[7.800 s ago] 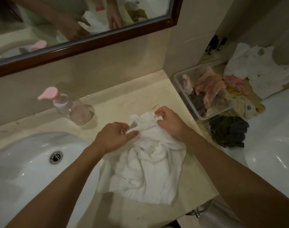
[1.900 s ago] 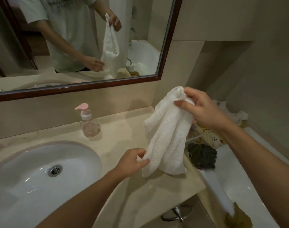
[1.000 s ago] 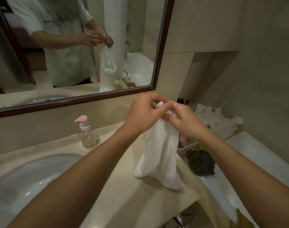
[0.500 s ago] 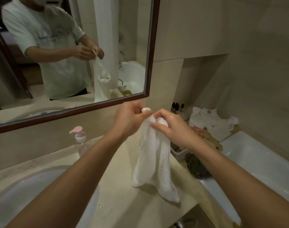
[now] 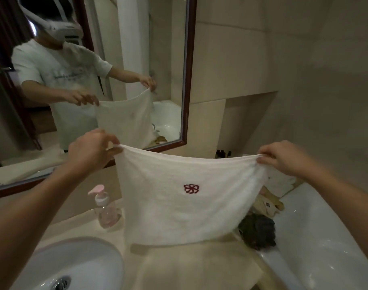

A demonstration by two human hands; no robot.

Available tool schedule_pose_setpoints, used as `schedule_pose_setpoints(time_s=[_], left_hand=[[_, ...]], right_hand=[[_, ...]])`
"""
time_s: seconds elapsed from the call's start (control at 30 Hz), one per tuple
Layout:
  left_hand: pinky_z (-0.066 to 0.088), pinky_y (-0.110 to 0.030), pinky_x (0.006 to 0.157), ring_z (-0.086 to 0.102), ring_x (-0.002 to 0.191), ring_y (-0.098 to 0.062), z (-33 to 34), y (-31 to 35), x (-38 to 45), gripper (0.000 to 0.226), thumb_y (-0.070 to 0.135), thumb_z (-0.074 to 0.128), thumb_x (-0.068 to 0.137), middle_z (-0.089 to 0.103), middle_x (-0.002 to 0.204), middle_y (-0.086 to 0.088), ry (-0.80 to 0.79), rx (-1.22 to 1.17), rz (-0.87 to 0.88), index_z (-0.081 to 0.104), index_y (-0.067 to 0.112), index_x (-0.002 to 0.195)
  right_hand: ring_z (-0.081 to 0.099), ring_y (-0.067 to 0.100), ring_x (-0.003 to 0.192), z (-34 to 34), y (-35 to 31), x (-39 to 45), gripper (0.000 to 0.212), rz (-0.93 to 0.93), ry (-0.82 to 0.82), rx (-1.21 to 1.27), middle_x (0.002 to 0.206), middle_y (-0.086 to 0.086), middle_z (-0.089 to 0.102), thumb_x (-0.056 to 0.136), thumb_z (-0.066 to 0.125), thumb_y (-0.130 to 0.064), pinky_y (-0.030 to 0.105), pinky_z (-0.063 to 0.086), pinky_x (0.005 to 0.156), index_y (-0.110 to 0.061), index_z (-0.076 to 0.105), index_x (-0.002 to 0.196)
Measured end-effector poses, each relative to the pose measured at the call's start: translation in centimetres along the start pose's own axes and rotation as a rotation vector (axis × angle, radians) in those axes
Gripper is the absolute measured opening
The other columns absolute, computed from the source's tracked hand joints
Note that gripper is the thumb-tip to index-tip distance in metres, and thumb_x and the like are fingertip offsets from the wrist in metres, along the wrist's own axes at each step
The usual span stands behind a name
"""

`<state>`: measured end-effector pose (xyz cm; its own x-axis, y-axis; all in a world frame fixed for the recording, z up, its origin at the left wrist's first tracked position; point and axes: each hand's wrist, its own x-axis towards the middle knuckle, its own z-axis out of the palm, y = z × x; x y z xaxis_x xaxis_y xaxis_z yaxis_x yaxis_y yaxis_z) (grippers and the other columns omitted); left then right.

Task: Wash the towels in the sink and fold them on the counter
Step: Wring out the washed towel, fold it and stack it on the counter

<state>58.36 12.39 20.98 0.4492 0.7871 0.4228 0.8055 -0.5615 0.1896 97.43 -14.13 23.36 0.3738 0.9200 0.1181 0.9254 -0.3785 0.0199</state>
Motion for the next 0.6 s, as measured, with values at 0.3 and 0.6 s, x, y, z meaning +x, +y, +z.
schedule_pose_setpoints(time_s=[0.3,0.6], left_hand=[[0.062,-0.043,0.072,0.072,0.079,-0.025,2.2,2.1,-1.5,0.008,0.024,0.055,0.092,0.071,0.091,-0.016,0.236,-0.984,-0.559,0.059,0.017,0.094],[0.051,-0.039,0.081,0.059,0.101,-0.027,0.8,9.7,1.6,0.036,0.016,0.067,0.09,0.058,0.122,-0.007,0.026,-0.96,-0.497,0.052,0.02,0.123]], right_hand=[[0.071,0.026,0.076,-2.4,-2.8,-1.6,0.028,-0.434,0.611,0.108,0.097,0.002,0.073,0.093,0.053,-0.023,0.017,0.041,0.06,-0.013,0.073,0.11],[0.053,-0.001,0.08,-4.7,-9.3,-1.0,0.022,-0.761,0.372,0.175,0.093,-0.014,0.061,0.093,0.056,-0.028,0.008,0.035,0.071,-0.027,0.066,0.113]])
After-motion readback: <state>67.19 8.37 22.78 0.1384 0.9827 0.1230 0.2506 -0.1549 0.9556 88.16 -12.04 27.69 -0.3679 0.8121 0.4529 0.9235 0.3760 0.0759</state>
